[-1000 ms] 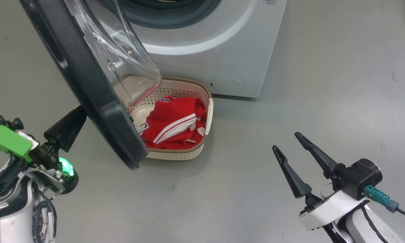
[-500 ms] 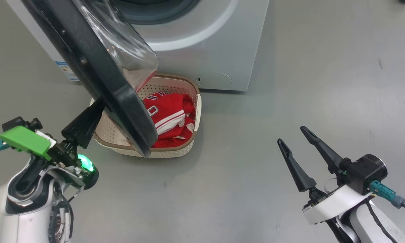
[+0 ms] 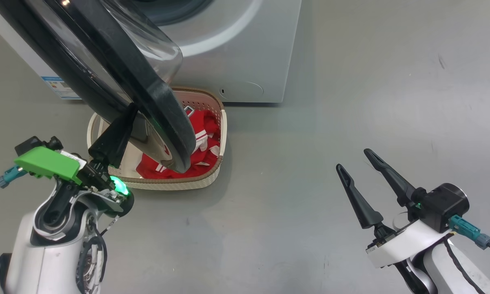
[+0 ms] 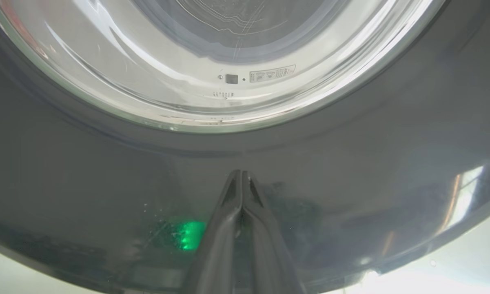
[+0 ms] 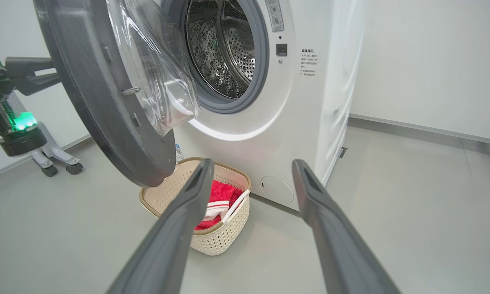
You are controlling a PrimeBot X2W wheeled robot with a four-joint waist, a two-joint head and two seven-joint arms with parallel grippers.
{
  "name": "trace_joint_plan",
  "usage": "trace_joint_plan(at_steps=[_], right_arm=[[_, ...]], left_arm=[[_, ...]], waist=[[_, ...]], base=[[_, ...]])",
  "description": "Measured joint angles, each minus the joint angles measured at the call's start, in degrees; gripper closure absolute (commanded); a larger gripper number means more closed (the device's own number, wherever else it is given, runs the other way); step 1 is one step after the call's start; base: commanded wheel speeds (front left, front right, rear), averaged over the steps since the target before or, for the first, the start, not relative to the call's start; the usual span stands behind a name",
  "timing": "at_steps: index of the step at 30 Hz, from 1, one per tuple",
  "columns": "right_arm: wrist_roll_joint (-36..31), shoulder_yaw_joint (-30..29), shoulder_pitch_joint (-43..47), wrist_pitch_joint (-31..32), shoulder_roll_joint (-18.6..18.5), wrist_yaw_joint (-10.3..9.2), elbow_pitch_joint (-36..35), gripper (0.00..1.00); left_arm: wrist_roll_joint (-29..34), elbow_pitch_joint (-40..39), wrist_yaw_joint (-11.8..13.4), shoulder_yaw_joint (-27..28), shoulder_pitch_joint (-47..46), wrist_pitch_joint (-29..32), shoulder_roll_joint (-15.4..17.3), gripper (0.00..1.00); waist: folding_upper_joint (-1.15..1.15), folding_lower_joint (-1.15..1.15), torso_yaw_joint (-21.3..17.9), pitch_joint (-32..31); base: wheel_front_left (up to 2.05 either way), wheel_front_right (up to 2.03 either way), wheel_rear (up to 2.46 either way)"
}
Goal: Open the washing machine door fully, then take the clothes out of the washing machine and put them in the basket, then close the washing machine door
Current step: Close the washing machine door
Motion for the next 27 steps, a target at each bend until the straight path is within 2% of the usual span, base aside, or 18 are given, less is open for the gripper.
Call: trace_joint_plan(at_steps=[10,27], right_arm=[[0.5,-0.2,-0.5,0.0,0.2,0.0,0.0,0.0],[1.0,-0.2,-2.1,0.0,0.7,0.0,0.0,0.0]], left_arm=[[-0.3,3.2,-2.5,-2.6,-2.5,-8.6,0.1,1.0],[-1.0,5.9,-3.8,-10.6,-7.2,-18.5,0.2,1.0]], waist=[[0.0,0.0,-2.2,0.8],[0.0,0.0,-6.1,2.6]], base=[[0.0,0.0,0.0],[0.0,0.0,0.0]])
